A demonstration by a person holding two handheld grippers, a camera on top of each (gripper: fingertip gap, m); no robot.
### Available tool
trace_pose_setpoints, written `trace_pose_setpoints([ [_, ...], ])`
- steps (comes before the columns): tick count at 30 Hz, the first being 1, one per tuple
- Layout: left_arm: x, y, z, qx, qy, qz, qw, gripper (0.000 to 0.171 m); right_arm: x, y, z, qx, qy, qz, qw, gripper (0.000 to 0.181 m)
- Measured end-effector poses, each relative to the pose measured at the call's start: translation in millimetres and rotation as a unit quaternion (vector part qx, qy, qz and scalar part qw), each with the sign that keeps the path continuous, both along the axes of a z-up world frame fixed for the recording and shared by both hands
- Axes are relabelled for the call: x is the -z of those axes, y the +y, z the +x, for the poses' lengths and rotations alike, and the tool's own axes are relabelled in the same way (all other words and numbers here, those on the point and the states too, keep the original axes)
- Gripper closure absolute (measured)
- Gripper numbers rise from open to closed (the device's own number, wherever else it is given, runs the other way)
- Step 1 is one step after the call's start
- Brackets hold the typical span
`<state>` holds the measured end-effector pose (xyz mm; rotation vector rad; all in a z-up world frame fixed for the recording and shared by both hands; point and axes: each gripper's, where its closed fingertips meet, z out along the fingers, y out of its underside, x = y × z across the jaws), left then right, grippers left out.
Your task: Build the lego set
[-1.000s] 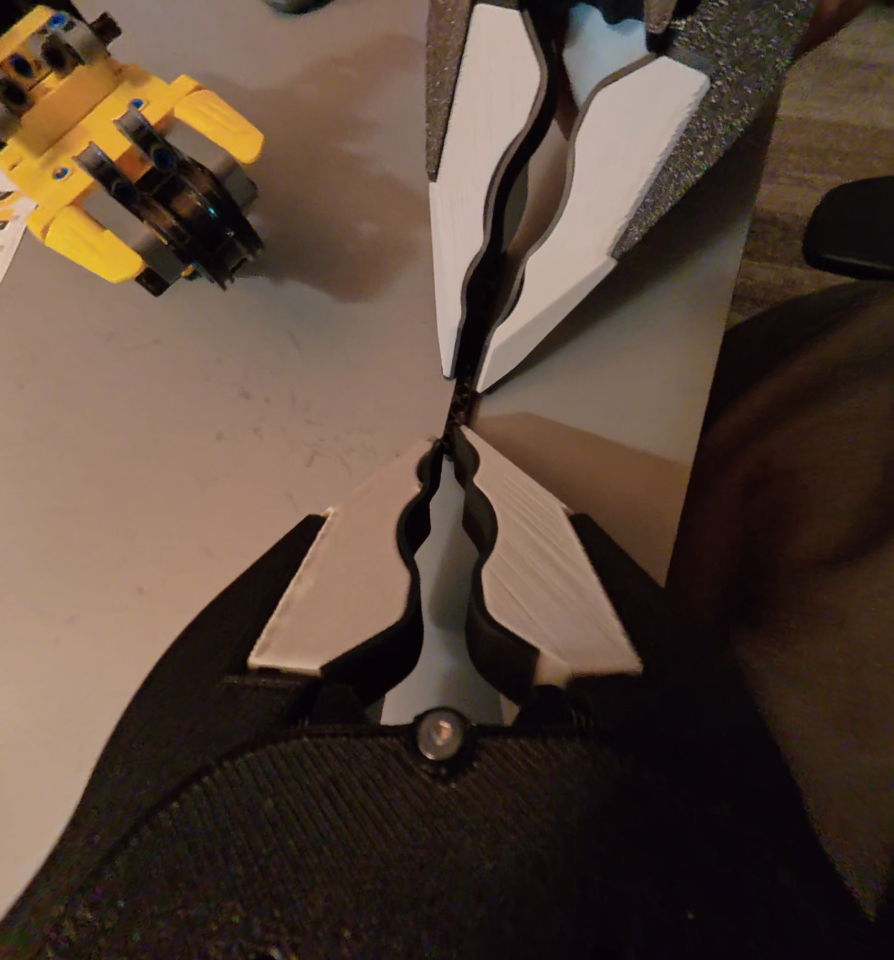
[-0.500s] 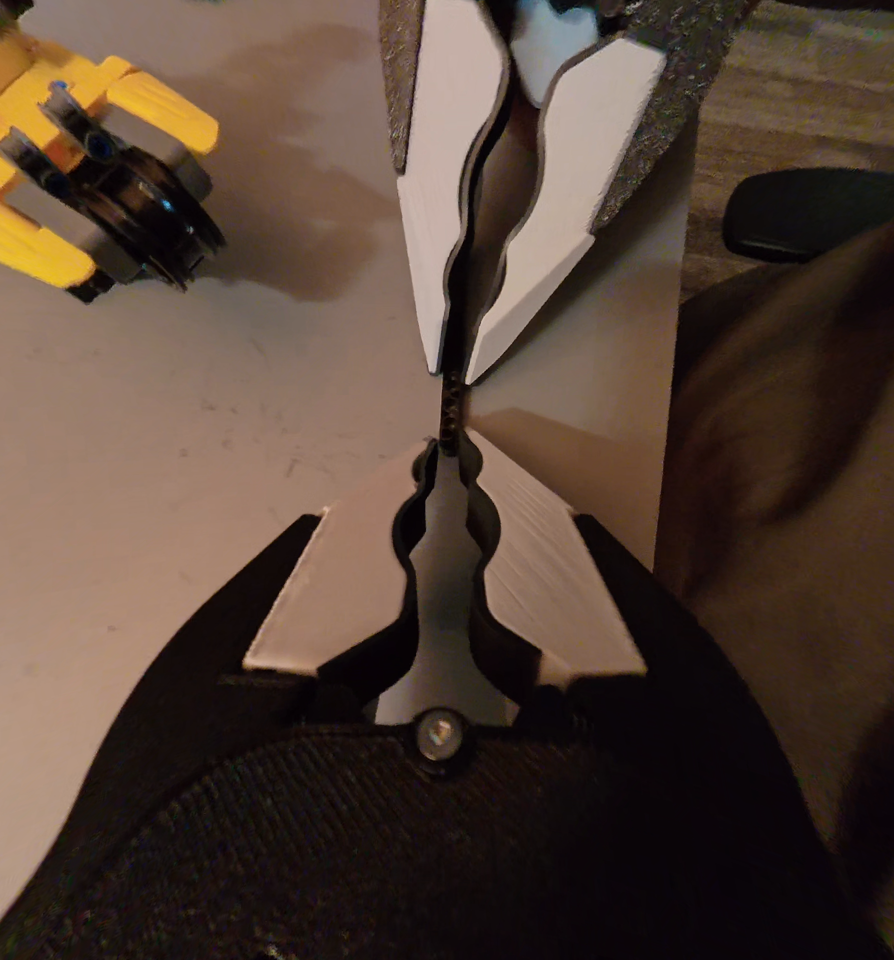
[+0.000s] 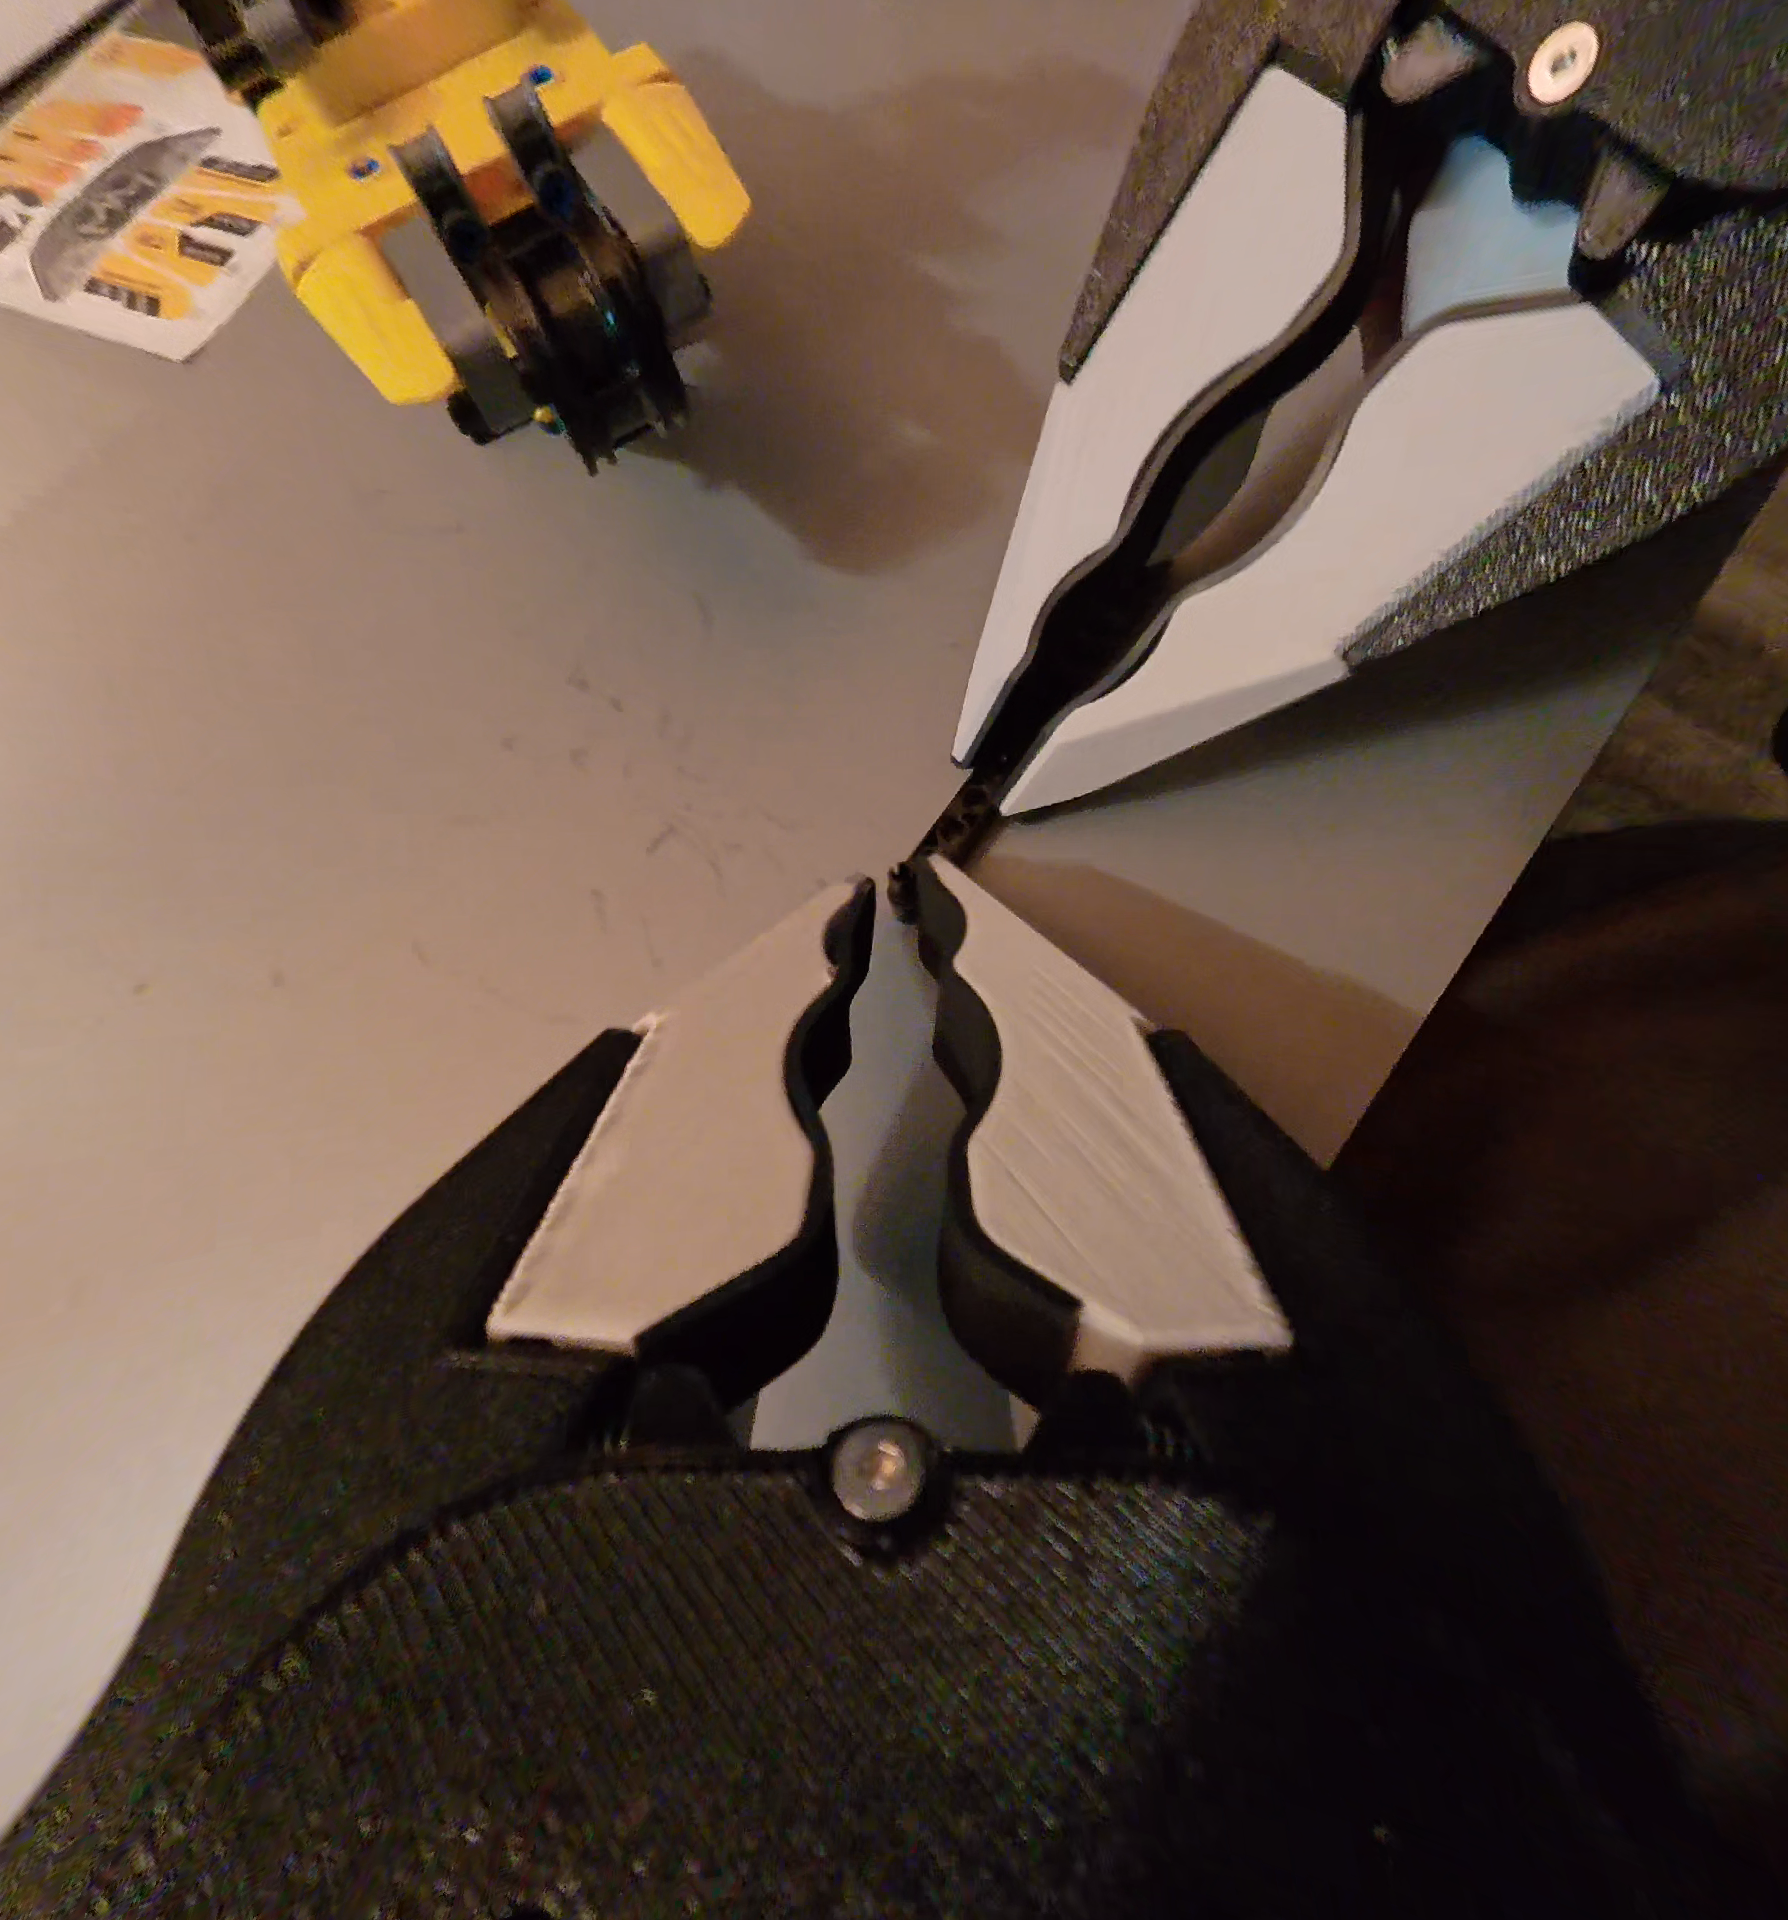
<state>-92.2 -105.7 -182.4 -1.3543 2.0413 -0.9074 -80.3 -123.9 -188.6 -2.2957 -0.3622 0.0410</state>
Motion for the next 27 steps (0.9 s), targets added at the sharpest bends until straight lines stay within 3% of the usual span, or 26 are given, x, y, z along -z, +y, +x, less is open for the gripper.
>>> trace_pose_setpoints([
  [3, 0.4, -4.1, 0.8, -0.024, 0.01, -0.044, 0.999, 0.171, 0.1, -0.2, 1.8, 0.001, -0.006, 0.001, 1.0, 0.173],
  [7, 1.2, -4.3, 3.3, -0.043, 0.003, -0.031, 0.999, 0.171, 0.1, -0.5, 2.9, 0.002, -0.008, 0.003, 1.0, 0.173],
  [9, 5.6, -6.0, 3.6, -0.044, 0.01, -0.016, 0.999, 0.151, 0.2, -0.3, -0.8, -0.004, 0.0, 0.002, 1.0, 0.173],
  [10, 4.9, -7.1, 4.5, -0.045, 0.007, -0.013, 0.999, 0.149, 0.3, 0.1, -0.9, -0.003, -0.002, 0.001, 1.0, 0.173],
  [11, 5.5, -8.4, 4.9, -0.045, 0.009, -0.012, 0.999, 0.157, 0.3, 0.5, -1.1, -0.001, -0.002, 0.001, 1.0, 0.173],
  [17, 5.0, -12.2, 1.7, -0.03, 0.026, -0.059, 0.997, 0.152, 0.2, 0.6, -1.0, 0.001, -0.007, 0.003, 1.0, 0.173],
  [21, -1.6, -2.2, -0.3, -0.049, 0.008, -0.076, 0.996, 0.171, 0.1, 0.4, -1.1, 0.004, -0.008, 0.004, 1.0, 0.173],
  [27, -2.1, -0.2, -1.8, -0.057, -0.009, -0.048, 0.997, 0.171, 0.1, 0.7, -0.6, 0.007, -0.005, 0.004, 1.0, 0.173],
])
